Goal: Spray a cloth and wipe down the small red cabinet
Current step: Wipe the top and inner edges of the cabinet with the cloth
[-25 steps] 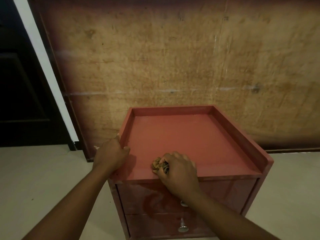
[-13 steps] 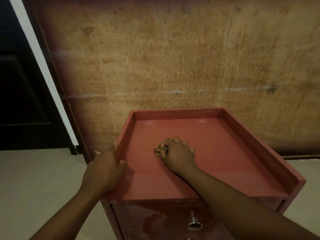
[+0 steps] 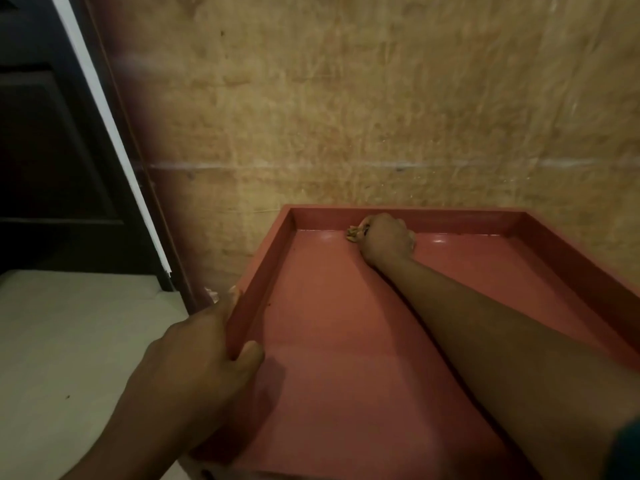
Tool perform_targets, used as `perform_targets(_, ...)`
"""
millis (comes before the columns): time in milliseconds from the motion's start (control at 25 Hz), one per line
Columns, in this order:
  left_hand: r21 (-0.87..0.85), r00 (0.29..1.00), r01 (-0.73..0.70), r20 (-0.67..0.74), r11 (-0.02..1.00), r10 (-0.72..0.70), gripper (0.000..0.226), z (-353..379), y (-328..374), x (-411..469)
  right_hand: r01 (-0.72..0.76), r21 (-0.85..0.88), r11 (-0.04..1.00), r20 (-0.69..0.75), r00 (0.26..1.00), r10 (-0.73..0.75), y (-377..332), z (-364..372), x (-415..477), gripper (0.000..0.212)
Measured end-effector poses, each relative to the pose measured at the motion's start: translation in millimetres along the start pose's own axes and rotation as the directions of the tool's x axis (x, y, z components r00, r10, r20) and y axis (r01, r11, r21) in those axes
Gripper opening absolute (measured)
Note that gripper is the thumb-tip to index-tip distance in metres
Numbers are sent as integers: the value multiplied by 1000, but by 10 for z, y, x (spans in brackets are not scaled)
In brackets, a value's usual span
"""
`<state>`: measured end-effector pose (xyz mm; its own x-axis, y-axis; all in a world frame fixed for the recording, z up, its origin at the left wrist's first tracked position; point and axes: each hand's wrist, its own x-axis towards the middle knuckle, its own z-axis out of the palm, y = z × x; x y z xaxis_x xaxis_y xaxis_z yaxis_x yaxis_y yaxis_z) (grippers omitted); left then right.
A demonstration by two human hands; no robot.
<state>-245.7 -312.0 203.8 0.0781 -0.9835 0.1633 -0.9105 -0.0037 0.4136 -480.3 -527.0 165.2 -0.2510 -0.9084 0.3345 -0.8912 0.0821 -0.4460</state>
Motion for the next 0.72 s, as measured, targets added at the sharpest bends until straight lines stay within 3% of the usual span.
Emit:
perform_targets(280,12,999,-39,-34,999,40,71,26,-46,-43,-11,-33,999,-24,1000,11,1,98,139,19)
perform_targets(560,33,997,-82,2,996,82,76,10,-23,-20,166,-71,984,3,986,-166,-593,379,96,26)
perform_targets(720,24,997,-74,4,997,74,73,-14,-10,-21,158,-100,982,20,987,-157,-642,431,115,27)
